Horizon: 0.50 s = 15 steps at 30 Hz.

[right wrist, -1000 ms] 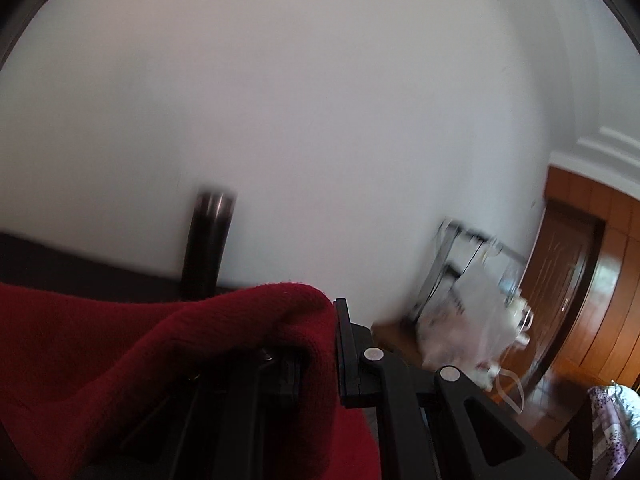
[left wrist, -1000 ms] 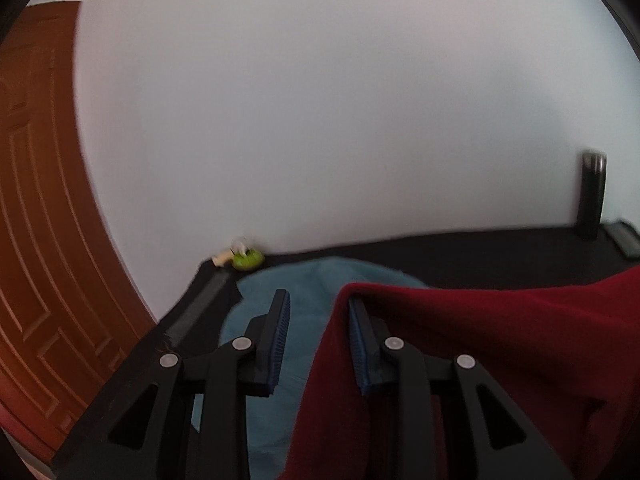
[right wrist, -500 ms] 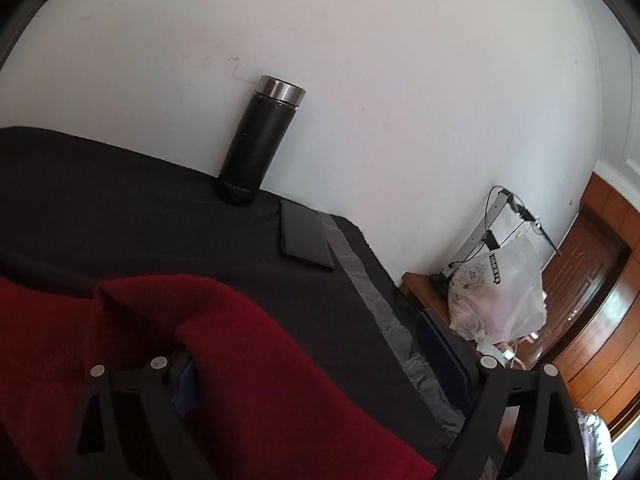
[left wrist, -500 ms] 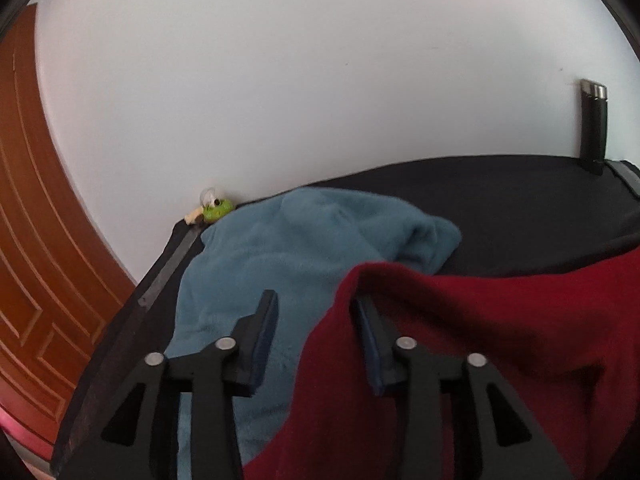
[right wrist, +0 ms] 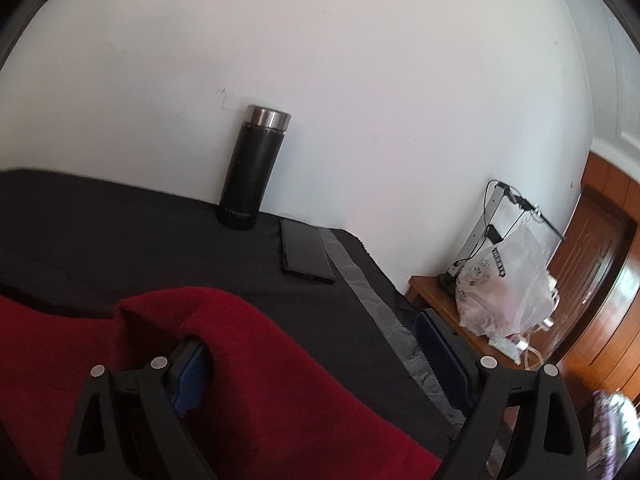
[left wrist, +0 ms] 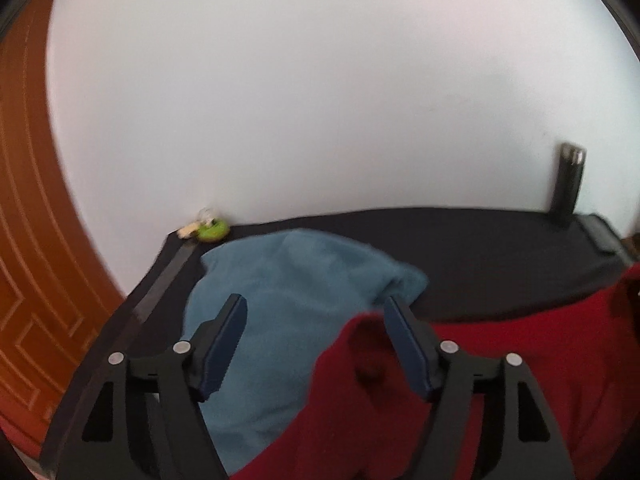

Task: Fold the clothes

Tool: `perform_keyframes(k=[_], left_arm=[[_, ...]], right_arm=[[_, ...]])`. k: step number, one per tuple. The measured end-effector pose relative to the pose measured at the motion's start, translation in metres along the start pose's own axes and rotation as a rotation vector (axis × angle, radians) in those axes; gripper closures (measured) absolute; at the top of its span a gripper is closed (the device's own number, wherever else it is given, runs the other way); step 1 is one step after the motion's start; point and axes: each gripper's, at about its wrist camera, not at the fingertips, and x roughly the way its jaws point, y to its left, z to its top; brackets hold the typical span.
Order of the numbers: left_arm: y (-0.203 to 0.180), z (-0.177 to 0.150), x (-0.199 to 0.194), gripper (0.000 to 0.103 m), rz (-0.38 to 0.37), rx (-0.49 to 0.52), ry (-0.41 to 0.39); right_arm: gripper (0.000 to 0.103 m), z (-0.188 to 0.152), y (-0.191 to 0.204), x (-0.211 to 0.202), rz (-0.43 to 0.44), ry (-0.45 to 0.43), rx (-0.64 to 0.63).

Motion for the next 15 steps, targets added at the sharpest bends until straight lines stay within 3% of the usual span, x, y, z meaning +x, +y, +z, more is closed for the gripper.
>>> perform_keyframes(k=[5, 8, 11, 15], left_arm=[[-0.037, 0.021, 0.035, 0.027, -0.096, 0.055, 0.079], [-0.065, 0.017, 0.067, 0.027, -0.114, 0.116, 0.151], [-0.086, 0.004, 0.103, 0.027, -0.096, 0.176, 0.239], [-0.084, -0.013, 0.142, 0.027, -0.006, 0.203, 0.327]], right_arm=[[0.009, -0.002, 0.007, -0.005, 0.028, 0.011, 0.036], [0.009, -0.007, 0.019, -0.014, 0.027, -0.002, 0.018], [0.009, -0.008, 0.030, -0.021, 0.026, -0.016, -0.001], [0.009, -0.012, 0.042, -0.032, 0.026, -0.017, -0.018]])
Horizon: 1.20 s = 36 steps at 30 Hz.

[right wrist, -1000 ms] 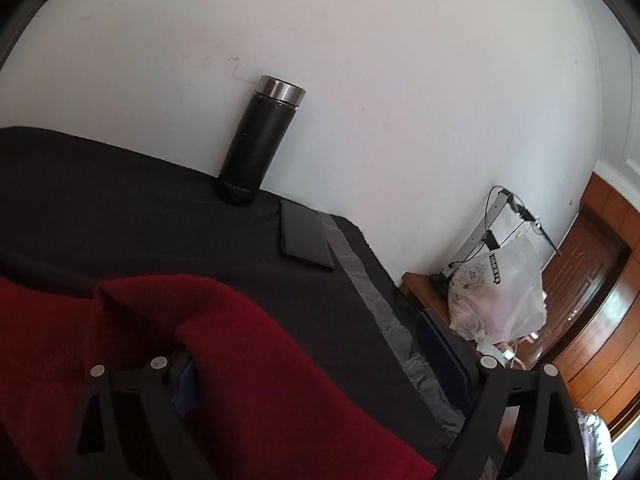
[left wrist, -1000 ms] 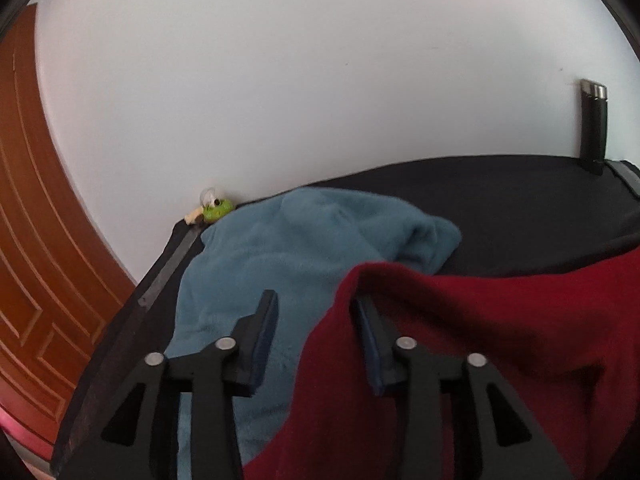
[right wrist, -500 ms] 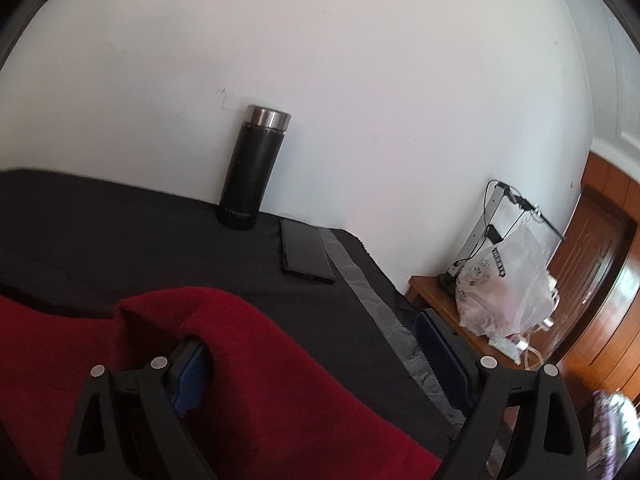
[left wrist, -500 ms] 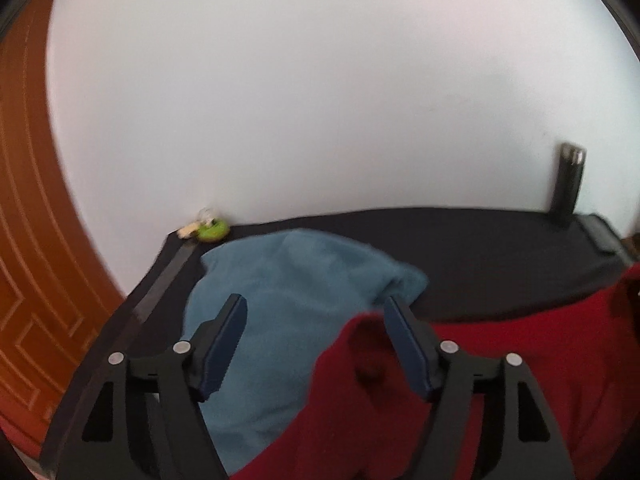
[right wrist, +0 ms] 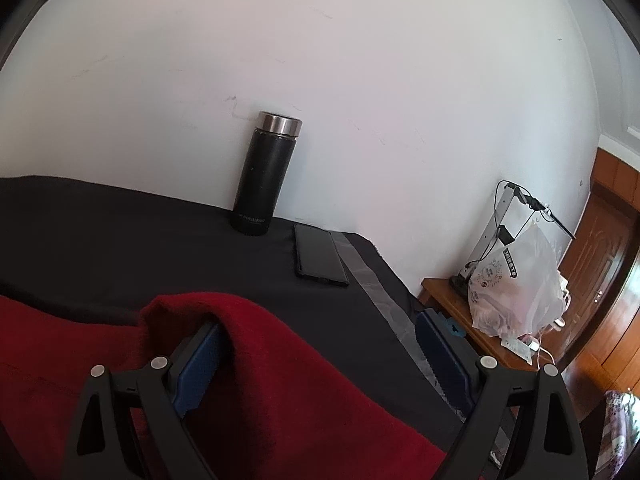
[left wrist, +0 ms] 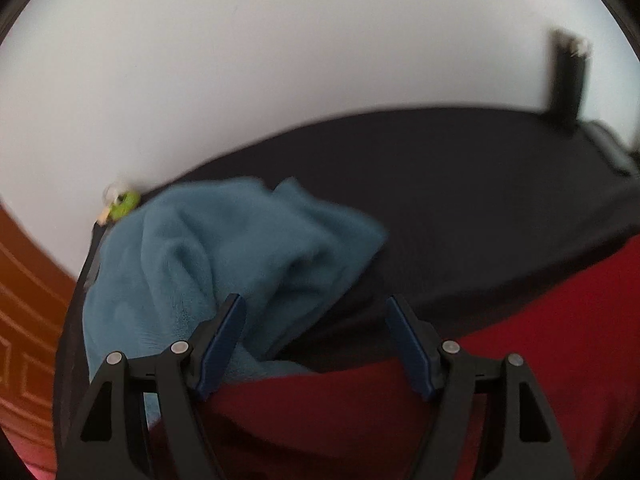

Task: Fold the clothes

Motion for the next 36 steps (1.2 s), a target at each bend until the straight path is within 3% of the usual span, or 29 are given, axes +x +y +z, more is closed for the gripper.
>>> perform_keyframes(k=[4, 9, 13, 21, 26, 36], left_arm=[[0.012, -0.003, 0.018, 0.027, 0.083, 0.014, 0.022], [0.041, -0.006, 0.036, 0.027, 0.124, 0.016, 0.079], [0.067, -0.011, 0.053, 0.027, 0.242, 0.037, 0.120], [0.126, -0.021, 0.068, 0.027, 0.345, -0.018, 0.149], [0.164, -0.031, 0.082, 0.027, 0.450, -0.047, 0.164], [0.193, -0.049, 0.084, 0.027, 0.493, -0.065, 0.154]], right_arm=[[0.009, -0.001, 0.003, -0.003, -0.006, -0.005, -0.005], [0.009, -0.004, 0.008, -0.004, -0.016, -0.009, -0.019], [0.009, -0.006, 0.017, -0.006, -0.024, -0.003, -0.035], [0.009, -0.010, 0.025, -0.004, -0.042, -0.009, -0.062], [0.009, -0.011, 0.028, -0.003, -0.043, 0.003, -0.059], [0.009, -0.011, 0.032, -0.003, -0.049, 0.010, -0.055]])
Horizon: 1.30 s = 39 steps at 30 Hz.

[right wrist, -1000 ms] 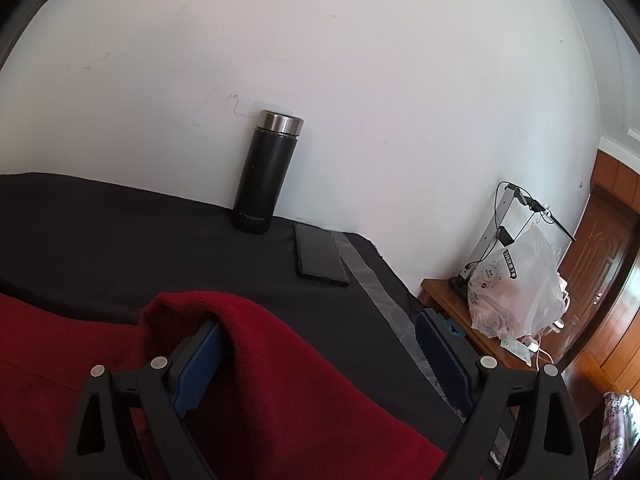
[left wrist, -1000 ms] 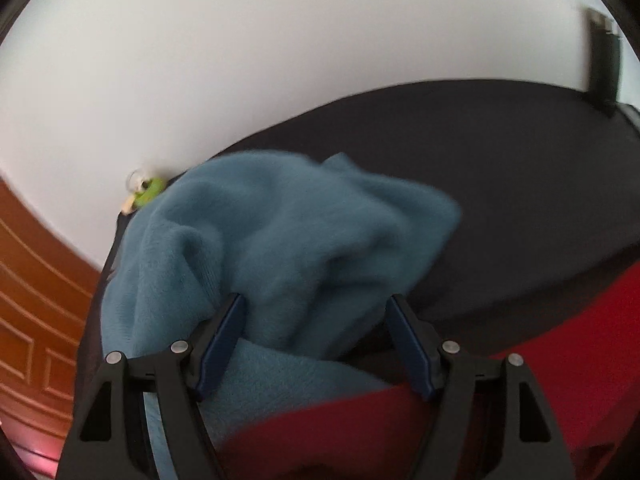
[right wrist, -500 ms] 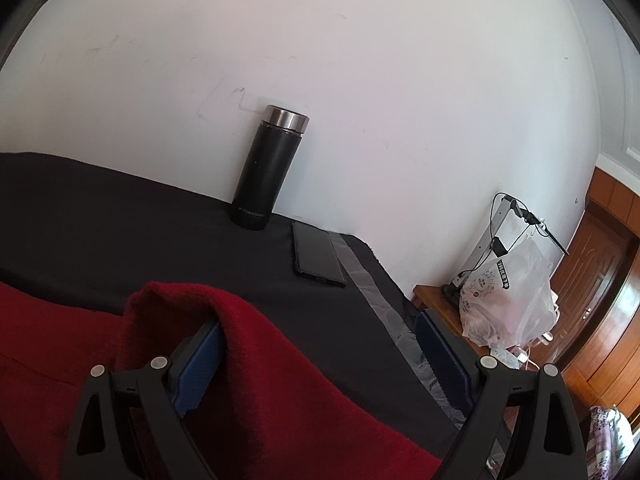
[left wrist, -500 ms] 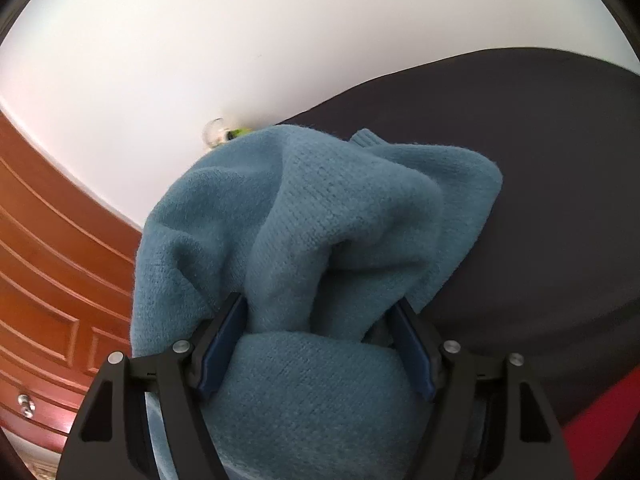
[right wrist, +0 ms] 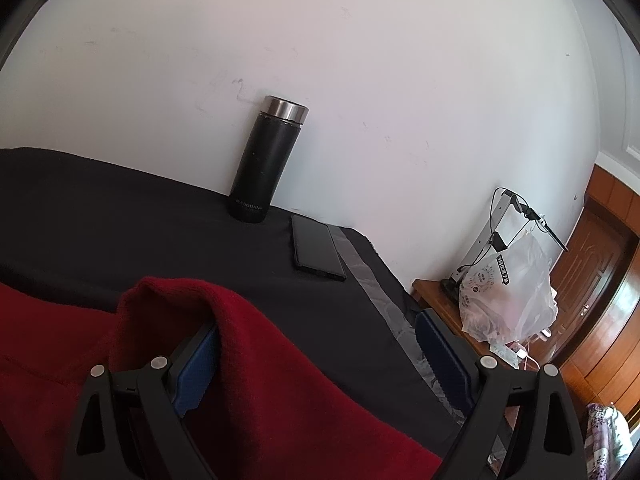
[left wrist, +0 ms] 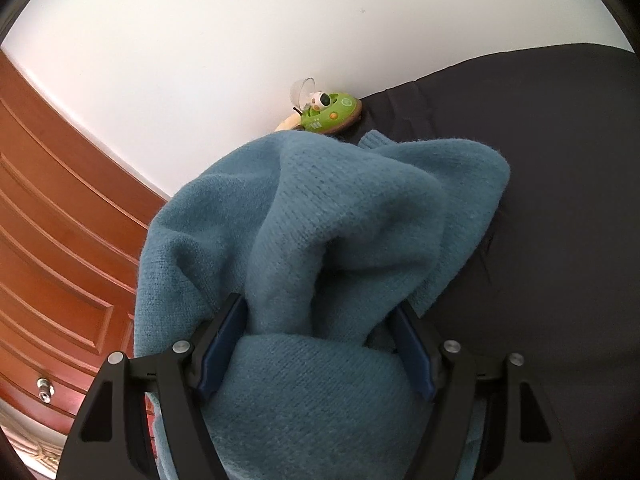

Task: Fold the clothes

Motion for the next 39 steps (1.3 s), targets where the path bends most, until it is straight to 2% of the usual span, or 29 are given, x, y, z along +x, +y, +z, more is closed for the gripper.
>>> perform_keyframes(k=[3, 6, 12, 16, 22, 25, 28, 32, 38, 39], left_arm=[[0.003, -0.012, -0.014, 0.027, -0.012, 0.007, -0.010], [0.011, -0.013, -0.039, 0.027, -0.054, -0.004, -0.039], [0.032, -0.040, -0.112, 0.024, -0.203, -0.062, -0.114], [0.022, -0.070, -0.160, 0.023, -0.300, -0.008, -0.145], [0.016, -0.131, -0.186, 0.023, -0.455, 0.030, -0.095], [0.021, -0.145, -0.185, 0.023, -0.488, 0.045, -0.084], [0.025, -0.167, -0.193, 0.021, -0.520, 0.028, -0.060], [0.028, -0.198, -0.199, 0.021, -0.609, -0.014, -0.002], [0.025, -0.224, -0.211, 0.023, -0.617, -0.030, 0.032], [0.024, -0.227, -0.212, 0.035, -0.614, -0.033, 0.037]], right_arm=[[0.009, 0.000, -0.002, 0.006, 0.001, 0.001, 0.003], [0.009, 0.000, -0.003, 0.005, 0.003, 0.000, 0.008], [0.009, 0.000, -0.001, 0.001, 0.008, 0.000, 0.013], [0.009, 0.000, -0.002, 0.000, 0.014, 0.002, 0.025], [0.009, -0.001, -0.007, 0.002, 0.029, 0.010, 0.050], [0.009, 0.000, -0.007, 0.001, 0.031, 0.013, 0.063], [0.009, -0.001, -0.005, 0.000, 0.034, 0.015, 0.068], [0.009, -0.002, -0.004, -0.002, 0.037, 0.016, 0.072], [0.009, -0.002, -0.005, -0.002, 0.043, 0.018, 0.080], [0.009, -0.002, -0.005, -0.002, 0.044, 0.019, 0.081]])
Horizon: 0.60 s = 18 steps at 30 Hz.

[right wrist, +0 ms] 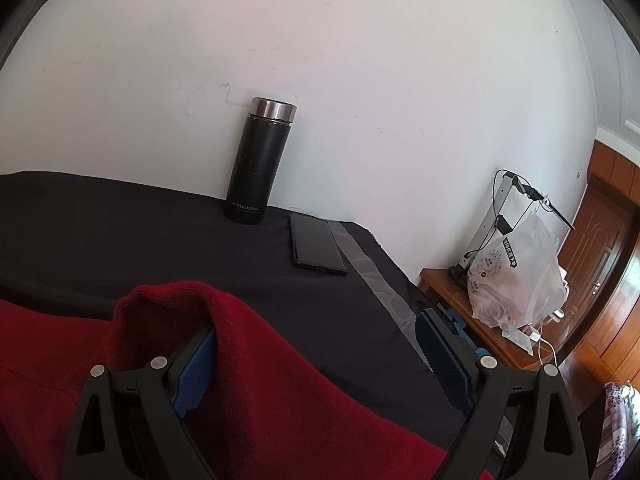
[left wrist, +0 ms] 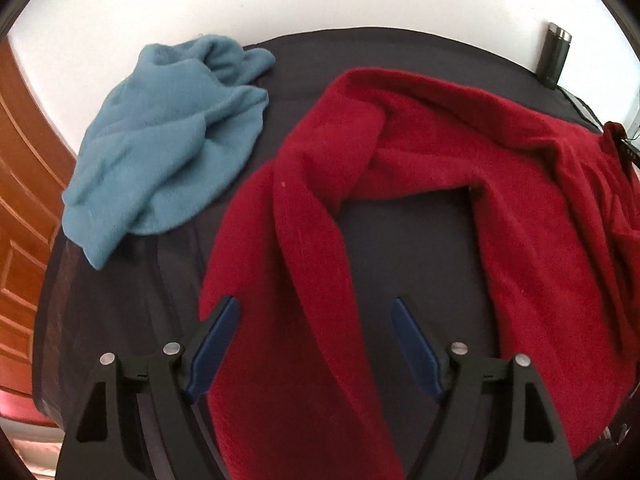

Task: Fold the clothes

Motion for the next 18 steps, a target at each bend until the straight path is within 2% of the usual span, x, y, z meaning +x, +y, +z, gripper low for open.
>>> perform_keyframes(k=[1, 3, 4, 6, 7, 11, 14, 18], left_arm=[[-0.001, -0.002, 0.001, 0.054, 0.009, -0.007, 0.009], [0.000, -0.004, 0.000, 0.067, 0.016, -0.034, 0.017], [0.001, -0.004, -0.002, 0.081, 0.018, -0.045, 0.014], [0.005, -0.003, -0.011, 0.095, 0.039, -0.064, 0.000], [0.008, -0.002, -0.018, 0.099, 0.053, -0.076, -0.016], [0.031, 0.010, -0.042, 0.099, 0.143, -0.103, -0.089], [0.053, 0.026, -0.063, 0.099, 0.247, -0.124, -0.148], [0.080, 0.056, -0.063, 0.096, 0.326, -0.118, -0.172]], right_arm=[[0.009, 0.000, 0.000, 0.000, 0.001, 0.000, 0.001], [0.009, 0.000, 0.001, 0.000, 0.002, -0.001, 0.003], [0.009, 0.000, 0.001, -0.001, 0.003, -0.001, 0.004], [0.009, 0.000, 0.002, -0.001, 0.004, -0.001, 0.005], [0.009, 0.000, 0.002, -0.002, 0.004, -0.001, 0.005], [0.009, 0.000, 0.002, -0.002, 0.003, -0.002, 0.004], [0.009, 0.000, 0.001, -0.002, 0.003, -0.002, 0.002], [0.009, 0.000, 0.001, -0.001, 0.002, -0.001, 0.000]])
